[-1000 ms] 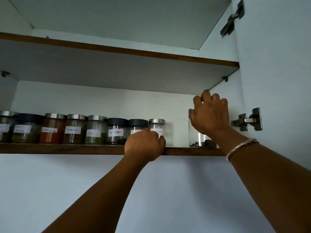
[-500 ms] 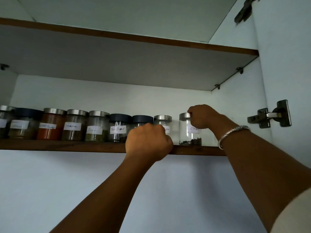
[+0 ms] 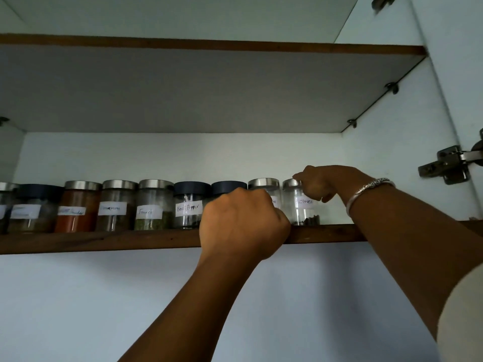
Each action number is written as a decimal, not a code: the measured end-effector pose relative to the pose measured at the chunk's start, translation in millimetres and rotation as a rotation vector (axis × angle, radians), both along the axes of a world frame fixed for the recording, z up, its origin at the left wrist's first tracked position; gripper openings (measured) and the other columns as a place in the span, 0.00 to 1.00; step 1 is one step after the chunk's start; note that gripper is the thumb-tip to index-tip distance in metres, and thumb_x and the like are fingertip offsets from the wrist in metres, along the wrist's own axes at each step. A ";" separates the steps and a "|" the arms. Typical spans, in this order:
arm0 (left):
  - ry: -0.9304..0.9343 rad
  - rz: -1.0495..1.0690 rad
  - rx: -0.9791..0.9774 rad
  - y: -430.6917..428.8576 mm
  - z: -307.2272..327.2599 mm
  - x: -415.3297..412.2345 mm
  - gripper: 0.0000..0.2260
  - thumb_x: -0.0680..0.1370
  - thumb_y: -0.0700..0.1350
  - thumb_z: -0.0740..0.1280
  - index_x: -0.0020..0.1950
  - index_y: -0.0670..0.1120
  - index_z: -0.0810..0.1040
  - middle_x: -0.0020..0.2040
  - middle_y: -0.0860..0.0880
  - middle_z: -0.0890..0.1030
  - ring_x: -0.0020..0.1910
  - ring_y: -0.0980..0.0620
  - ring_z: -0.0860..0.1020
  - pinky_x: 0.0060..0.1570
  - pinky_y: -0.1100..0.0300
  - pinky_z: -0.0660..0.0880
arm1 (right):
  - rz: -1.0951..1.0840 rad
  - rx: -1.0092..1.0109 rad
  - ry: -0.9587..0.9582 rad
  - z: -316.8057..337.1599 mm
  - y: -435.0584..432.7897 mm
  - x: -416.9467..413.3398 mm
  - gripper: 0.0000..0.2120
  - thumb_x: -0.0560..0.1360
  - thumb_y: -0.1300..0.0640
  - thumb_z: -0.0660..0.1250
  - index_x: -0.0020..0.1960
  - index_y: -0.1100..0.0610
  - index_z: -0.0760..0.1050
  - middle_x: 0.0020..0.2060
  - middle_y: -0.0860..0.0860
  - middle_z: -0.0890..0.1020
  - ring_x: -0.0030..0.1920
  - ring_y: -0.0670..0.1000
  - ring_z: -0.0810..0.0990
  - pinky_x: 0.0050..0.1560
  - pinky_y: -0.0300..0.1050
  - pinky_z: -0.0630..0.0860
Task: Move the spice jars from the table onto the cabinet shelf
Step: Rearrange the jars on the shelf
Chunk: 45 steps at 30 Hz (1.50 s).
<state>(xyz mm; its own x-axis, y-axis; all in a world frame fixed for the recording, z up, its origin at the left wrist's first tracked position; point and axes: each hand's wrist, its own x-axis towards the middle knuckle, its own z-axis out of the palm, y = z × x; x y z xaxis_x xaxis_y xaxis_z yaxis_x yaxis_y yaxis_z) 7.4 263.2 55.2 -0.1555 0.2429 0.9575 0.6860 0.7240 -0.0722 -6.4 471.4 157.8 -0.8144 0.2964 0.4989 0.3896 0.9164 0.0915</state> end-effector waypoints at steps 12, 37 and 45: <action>0.031 0.009 0.015 -0.3 -0.9 1.8 0.14 0.72 0.49 0.56 0.28 0.47 0.62 0.25 0.50 0.66 0.23 0.53 0.65 0.25 0.64 0.57 | 0.118 -0.214 0.052 -4.6 -0.3 -1.9 0.37 0.70 0.73 0.62 0.75 0.55 0.54 0.72 0.55 0.61 0.59 0.60 0.74 0.56 0.55 0.78; -0.089 -0.118 -0.069 -5.2 2.6 7.1 0.12 0.75 0.49 0.59 0.34 0.46 0.72 0.31 0.46 0.75 0.29 0.49 0.67 0.27 0.63 0.55 | 0.268 0.260 -0.029 -26.5 -101.4 0.9 0.14 0.77 0.48 0.56 0.54 0.53 0.76 0.56 0.53 0.80 0.55 0.54 0.77 0.62 0.52 0.70; -0.118 0.055 -0.108 -129.5 1.0 -54.5 0.21 0.78 0.57 0.49 0.35 0.47 0.71 0.30 0.49 0.72 0.30 0.51 0.72 0.32 0.61 0.67 | 0.216 0.076 -0.085 -31.9 -180.5 2.6 0.27 0.70 0.43 0.68 0.66 0.52 0.68 0.64 0.54 0.74 0.61 0.56 0.73 0.59 0.47 0.71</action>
